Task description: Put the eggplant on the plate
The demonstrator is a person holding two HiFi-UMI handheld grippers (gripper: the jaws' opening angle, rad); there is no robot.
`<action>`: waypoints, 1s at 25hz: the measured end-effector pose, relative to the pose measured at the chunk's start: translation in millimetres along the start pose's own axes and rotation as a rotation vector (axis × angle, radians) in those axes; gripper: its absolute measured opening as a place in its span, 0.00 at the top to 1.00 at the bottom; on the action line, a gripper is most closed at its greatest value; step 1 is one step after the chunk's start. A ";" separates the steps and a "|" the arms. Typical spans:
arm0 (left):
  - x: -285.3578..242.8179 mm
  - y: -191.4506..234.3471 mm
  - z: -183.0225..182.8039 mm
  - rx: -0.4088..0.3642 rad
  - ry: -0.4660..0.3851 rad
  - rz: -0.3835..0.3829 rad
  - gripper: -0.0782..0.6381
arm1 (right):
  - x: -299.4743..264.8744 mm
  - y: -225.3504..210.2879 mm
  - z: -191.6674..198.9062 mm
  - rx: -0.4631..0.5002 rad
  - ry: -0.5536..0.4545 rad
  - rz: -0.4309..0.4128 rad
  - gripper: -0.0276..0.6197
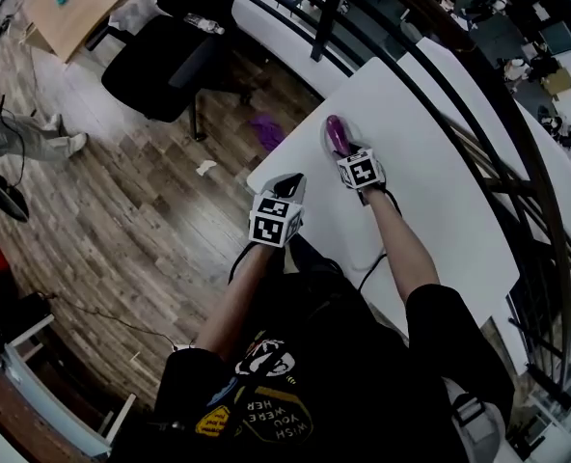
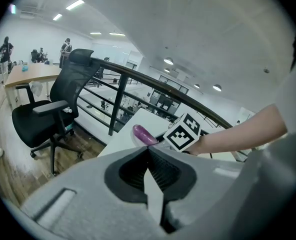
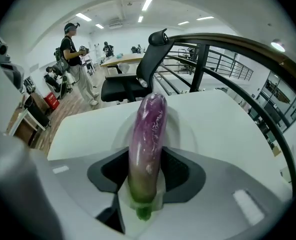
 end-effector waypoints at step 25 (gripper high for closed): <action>60.1 -100.6 -51.8 -0.274 -0.224 0.204 0.88 | 327.1 77.3 79.1 -0.308 -0.874 0.260 0.95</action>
Point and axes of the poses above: the fingertips, and each gripper's own axes: x backward along the fingers, y to its left, z out of its underside, the point moved 10 cm from there along x, backward along the fingers
